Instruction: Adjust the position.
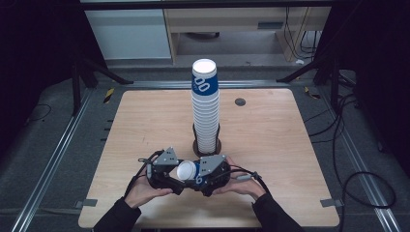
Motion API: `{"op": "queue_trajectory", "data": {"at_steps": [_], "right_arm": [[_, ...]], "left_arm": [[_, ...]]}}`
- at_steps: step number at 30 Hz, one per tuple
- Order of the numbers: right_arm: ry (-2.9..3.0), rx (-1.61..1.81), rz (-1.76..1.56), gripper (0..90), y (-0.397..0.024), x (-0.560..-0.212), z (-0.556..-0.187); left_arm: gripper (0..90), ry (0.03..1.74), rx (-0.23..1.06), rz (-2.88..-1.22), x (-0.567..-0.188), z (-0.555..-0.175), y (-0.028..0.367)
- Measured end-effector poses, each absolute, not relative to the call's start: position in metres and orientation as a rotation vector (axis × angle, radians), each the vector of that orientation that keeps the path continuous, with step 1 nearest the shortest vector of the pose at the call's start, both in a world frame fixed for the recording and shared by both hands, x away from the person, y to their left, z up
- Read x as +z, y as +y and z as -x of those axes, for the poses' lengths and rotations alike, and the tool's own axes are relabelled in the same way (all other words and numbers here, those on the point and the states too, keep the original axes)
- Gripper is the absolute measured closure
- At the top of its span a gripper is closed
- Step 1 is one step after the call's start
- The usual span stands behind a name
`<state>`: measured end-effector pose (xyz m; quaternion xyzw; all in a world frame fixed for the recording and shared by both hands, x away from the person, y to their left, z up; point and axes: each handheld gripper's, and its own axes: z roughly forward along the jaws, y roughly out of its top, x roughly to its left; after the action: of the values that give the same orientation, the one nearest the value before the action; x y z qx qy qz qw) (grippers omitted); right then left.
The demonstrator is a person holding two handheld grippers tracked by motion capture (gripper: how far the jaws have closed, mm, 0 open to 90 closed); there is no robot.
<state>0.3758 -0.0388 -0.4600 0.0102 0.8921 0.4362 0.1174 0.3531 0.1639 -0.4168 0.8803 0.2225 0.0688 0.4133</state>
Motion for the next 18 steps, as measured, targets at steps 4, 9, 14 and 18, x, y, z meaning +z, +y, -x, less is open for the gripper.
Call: {"op": "queue_trajectory", "data": {"at_steps": [4, 9, 14, 18], "right_arm": [[2.607, 1.286, -0.013, 20.9, -0.0368, -0.4601, -0.3738], [2.626, 1.277, -0.027, 20.6, -0.0363, -0.4605, -0.3739], [2.655, 1.27, -0.065, 18.2, -0.0351, -0.4608, -0.3758], [2.674, 1.304, -0.13, 8.2, -0.0379, -0.4583, -0.3797]], "left_arm": [[23.1, 0.553, 0.168, -2.23, -0.4185, -0.3524, 0.1617], [25.3, 0.546, 0.168, -2.24, -0.4185, -0.3522, 0.1609], [25.6, 0.555, 0.174, -2.236, -0.4189, -0.3519, 0.1602], [25.7, 0.572, 0.194, -2.209, -0.4161, -0.3532, 0.1651]]}}
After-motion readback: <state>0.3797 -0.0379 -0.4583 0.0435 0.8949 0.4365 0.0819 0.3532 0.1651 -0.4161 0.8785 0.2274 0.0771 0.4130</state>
